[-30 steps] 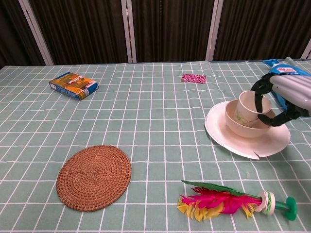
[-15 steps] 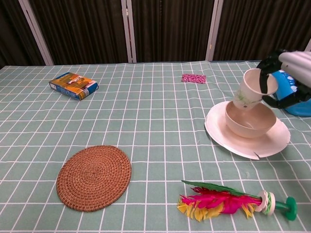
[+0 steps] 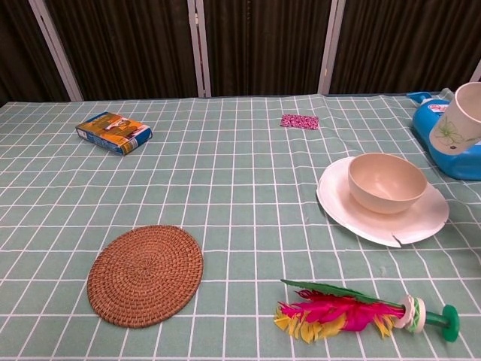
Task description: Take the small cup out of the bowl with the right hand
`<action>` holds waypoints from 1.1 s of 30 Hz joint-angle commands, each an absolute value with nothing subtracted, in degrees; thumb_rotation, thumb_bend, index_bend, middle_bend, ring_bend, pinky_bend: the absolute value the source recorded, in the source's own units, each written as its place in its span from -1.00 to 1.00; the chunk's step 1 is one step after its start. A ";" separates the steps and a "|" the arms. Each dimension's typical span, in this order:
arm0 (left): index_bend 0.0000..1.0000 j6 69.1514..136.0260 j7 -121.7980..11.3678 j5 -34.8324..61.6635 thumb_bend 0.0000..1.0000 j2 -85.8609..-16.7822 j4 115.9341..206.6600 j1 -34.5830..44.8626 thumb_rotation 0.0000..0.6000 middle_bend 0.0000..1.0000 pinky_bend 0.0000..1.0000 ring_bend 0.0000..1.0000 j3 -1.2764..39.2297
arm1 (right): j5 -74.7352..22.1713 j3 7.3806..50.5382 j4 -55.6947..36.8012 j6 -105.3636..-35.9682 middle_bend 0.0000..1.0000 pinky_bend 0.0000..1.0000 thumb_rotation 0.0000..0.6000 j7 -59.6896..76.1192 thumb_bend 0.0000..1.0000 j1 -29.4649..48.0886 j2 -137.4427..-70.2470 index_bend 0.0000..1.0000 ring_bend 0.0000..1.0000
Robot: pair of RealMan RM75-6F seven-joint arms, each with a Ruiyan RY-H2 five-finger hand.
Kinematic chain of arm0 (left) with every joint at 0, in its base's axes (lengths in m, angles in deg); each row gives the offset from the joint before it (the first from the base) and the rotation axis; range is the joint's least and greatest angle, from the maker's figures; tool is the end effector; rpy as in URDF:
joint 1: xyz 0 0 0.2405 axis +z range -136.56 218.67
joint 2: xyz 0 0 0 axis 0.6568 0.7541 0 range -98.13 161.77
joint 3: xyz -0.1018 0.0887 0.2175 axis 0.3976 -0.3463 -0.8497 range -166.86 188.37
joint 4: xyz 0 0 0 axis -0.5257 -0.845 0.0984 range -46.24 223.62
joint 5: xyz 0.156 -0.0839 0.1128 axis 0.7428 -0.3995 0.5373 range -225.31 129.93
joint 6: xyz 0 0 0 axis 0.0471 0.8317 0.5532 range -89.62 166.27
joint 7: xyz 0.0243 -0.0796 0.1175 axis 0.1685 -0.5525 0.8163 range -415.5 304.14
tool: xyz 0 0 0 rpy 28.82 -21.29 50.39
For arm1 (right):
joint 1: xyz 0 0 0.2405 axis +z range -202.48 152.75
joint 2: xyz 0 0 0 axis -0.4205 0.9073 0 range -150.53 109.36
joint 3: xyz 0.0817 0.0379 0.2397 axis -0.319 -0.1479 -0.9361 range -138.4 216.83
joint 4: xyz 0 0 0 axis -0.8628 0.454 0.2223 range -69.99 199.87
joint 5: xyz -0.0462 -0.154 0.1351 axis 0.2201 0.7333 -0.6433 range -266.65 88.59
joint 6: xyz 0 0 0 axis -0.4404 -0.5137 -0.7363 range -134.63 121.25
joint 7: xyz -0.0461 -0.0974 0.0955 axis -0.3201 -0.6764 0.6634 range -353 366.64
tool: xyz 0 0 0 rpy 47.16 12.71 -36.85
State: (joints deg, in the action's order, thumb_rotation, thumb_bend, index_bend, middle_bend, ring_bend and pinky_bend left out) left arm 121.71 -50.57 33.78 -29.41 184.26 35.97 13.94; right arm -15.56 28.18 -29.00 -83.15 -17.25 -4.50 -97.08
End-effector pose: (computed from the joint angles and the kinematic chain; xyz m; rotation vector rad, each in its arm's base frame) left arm -0.3144 0.1825 0.1710 -1.3637 -0.8890 -0.7971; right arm -0.2393 -0.2796 0.0960 1.4615 -0.7606 0.8736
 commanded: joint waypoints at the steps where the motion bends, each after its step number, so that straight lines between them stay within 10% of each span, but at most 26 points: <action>1: -1.00 121.61 -50.58 33.59 -1.00 -29.39 184.19 35.96 1.00 -1.00 -1.00 -1.00 13.98 | -16.66 28.50 -28.97 -83.21 -0.59 -1.00 1.00 -17.95 -0.12 -5.10 -96.37 0.33 -1.00; 33: -1.00 121.39 -50.91 33.73 -1.00 -29.21 184.26 35.87 1.00 -1.00 -1.00 -1.00 13.90 | -25.29 32.23 -20.22 -74.87 -0.66 -1.00 1.00 -13.73 -0.34 -7.52 -98.01 0.32 -1.00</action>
State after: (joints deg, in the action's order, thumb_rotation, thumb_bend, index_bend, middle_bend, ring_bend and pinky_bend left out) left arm 121.39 -50.92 33.73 -29.22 184.25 35.87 13.91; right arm -25.39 32.12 -20.11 -74.93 -13.63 -7.54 -98.04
